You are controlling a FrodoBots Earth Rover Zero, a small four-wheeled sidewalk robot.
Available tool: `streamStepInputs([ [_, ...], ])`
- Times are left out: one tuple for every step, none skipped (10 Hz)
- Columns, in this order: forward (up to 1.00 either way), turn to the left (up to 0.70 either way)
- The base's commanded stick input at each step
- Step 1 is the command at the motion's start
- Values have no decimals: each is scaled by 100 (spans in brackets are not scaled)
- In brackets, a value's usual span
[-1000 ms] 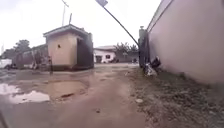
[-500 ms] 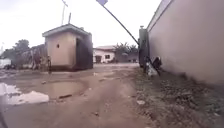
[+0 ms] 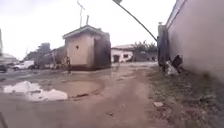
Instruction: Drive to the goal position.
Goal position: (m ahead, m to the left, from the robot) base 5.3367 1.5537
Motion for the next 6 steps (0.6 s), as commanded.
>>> streamStepInputs([
  [0, 85],
  [0, 85],
  [0, 85],
  [0, 85],
  [0, 85],
  [0, 85],
])
